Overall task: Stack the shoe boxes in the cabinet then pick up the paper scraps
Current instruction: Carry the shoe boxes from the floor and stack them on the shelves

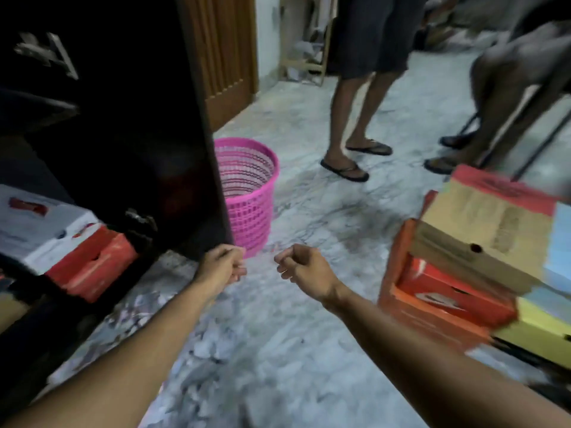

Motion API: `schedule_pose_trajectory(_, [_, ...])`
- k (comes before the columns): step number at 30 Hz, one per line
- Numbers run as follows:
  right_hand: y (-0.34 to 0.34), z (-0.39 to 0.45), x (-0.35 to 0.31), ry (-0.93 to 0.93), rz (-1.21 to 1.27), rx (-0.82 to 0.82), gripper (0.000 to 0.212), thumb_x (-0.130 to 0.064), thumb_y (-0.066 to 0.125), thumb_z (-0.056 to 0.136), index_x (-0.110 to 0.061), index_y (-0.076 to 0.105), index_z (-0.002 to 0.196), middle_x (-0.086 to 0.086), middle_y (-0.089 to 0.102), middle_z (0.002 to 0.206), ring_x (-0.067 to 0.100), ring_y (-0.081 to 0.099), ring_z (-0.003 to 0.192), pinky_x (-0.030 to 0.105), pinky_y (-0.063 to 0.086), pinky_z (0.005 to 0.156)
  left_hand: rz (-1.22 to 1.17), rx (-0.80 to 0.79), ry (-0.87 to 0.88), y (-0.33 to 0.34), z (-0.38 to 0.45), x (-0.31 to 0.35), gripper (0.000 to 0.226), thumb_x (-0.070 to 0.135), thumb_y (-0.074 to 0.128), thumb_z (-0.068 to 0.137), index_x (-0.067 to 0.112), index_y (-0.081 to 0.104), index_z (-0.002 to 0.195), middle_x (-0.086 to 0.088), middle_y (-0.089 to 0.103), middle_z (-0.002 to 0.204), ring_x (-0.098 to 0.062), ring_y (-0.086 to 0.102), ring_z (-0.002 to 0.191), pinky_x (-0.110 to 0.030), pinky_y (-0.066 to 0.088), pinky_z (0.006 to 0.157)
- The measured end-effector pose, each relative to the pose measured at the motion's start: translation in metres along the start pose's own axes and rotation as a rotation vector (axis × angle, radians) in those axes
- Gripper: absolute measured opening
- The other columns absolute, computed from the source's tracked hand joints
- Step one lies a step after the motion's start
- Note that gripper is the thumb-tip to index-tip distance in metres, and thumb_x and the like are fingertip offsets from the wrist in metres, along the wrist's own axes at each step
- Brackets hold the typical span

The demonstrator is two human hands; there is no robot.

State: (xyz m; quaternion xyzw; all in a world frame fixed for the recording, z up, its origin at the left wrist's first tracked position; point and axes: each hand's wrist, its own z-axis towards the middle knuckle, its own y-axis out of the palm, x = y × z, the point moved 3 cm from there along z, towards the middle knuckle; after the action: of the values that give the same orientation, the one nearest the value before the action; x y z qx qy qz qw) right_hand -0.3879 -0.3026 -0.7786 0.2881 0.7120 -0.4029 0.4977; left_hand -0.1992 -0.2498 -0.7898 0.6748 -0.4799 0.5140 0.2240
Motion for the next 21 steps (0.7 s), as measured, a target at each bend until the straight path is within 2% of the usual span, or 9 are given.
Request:
schedule_pose_trajectory(2, [-0.053, -0.02, 0.008, -0.012, -0.011, 0.149, 0.01, -0.025, 0.062, 0.086, -0.021, 0.069, 0.081, -0.001, 0.071, 0.077, 0.009, 0.066, 0.067, 0.025, 0.054, 0.066, 0.049, -0.096, 0.034, 0.048, -0.008, 0.011, 0.023, 0.009, 0.05, 0.102, 0.019, 0.064, 0.086, -0.008, 0.063, 0.083, -0.008, 0.067, 0.049, -0.023, 0.038, 0.057])
schedule_pose_trajectory(4, [-0.107, -0.037, 0.017, -0.02, -0.043, 0.296, 0.013, -0.034, 0.063, 0.08, -0.024, 0.071, 0.077, -0.005, 0.075, 0.079, 0.012, 0.07, 0.076, 0.038, 0.058, 0.08, 0.102, -0.207, 0.057, 0.095, -0.017, 0.023, 0.024, 0.01, 0.049, 0.104, 0.019, 0.064, 0.088, -0.011, 0.063, 0.087, -0.013, 0.066, 0.056, -0.024, 0.036, 0.057])
schedule_pose_trajectory(6, [-0.157, -0.056, 0.021, 0.004, -0.091, 0.46, 0.011, -0.023, 0.065, 0.088, -0.02, 0.071, 0.08, -0.004, 0.075, 0.081, 0.012, 0.069, 0.075, 0.036, 0.057, 0.081, 0.146, -0.295, 0.078, 0.14, -0.025, 0.037, 0.021, 0.013, 0.049, 0.103, 0.02, 0.065, 0.091, -0.011, 0.064, 0.093, -0.017, 0.063, 0.066, -0.024, 0.039, 0.059])
schedule_pose_trajectory(9, [-0.229, -0.084, 0.036, 0.036, -0.13, 0.759, 0.012, -0.024, 0.063, 0.09, -0.014, 0.069, 0.086, 0.007, 0.073, 0.087, 0.023, 0.069, 0.084, 0.034, 0.052, 0.078, 0.167, -0.375, 0.094, 0.205, -0.032, 0.057, 0.018, 0.018, 0.053, 0.103, 0.022, 0.065, 0.09, -0.007, 0.065, 0.096, -0.017, 0.063, 0.071, -0.024, 0.043, 0.063])
schedule_pose_trajectory(12, [-0.293, -0.104, 0.054, 0.08, -0.121, 1.027, 0.012, -0.026, 0.063, 0.089, -0.024, 0.065, 0.1, 0.008, 0.065, 0.111, 0.025, 0.062, 0.101, 0.033, 0.049, 0.088, 0.173, -0.444, 0.083, 0.265, -0.033, 0.073, 0.009, 0.034, 0.06, 0.099, 0.027, 0.066, 0.097, -0.005, 0.065, 0.107, -0.019, 0.065, 0.086, -0.031, 0.052, 0.076])
schedule_pose_trajectory(15, [-0.341, -0.12, 0.079, 0.233, -0.08, 1.242, 0.032, -0.029, 0.065, 0.091, -0.017, 0.06, 0.121, 0.012, 0.055, 0.127, 0.029, 0.056, 0.115, 0.036, 0.043, 0.094, 0.203, -0.479, 0.017, 0.32, -0.026, 0.084, 0.044, 0.053, 0.063, 0.093, 0.024, 0.055, 0.125, -0.002, 0.056, 0.125, -0.026, 0.062, 0.11, -0.045, 0.056, 0.097])
schedule_pose_trajectory(17, [-0.358, -0.125, 0.1, 0.346, -0.026, 1.279, 0.039, -0.031, 0.064, 0.093, -0.014, 0.056, 0.127, 0.014, 0.055, 0.132, 0.032, 0.056, 0.119, 0.036, 0.042, 0.095, 0.2, -0.502, -0.056, 0.35, -0.023, 0.088, 0.062, 0.067, 0.059, 0.089, 0.028, 0.045, 0.134, -0.003, 0.05, 0.137, -0.029, 0.057, 0.117, -0.047, 0.054, 0.1])
schedule_pose_trajectory(18, [-0.362, -0.125, 0.11, 0.385, -0.009, 1.259, 0.042, -0.032, 0.064, 0.093, -0.013, 0.055, 0.13, 0.014, 0.055, 0.133, 0.033, 0.057, 0.119, 0.036, 0.043, 0.096, 0.198, -0.512, -0.085, 0.364, -0.021, 0.088, 0.068, 0.075, 0.057, 0.085, 0.03, 0.048, 0.134, -0.004, 0.05, 0.141, -0.031, 0.056, 0.12, -0.047, 0.053, 0.1])
schedule_pose_trajectory(21, [-0.368, -0.121, 0.134, 0.41, 0.03, 1.161, 0.047, -0.034, 0.063, 0.096, -0.011, 0.055, 0.135, 0.009, 0.062, 0.129, 0.031, 0.058, 0.122, 0.032, 0.041, 0.092, 0.166, -0.602, -0.15, 0.393, -0.019, 0.083, 0.056, 0.083, 0.05, 0.081, 0.038, 0.062, 0.113, -0.005, 0.057, 0.135, -0.029, 0.057, 0.12, -0.047, 0.048, 0.103])
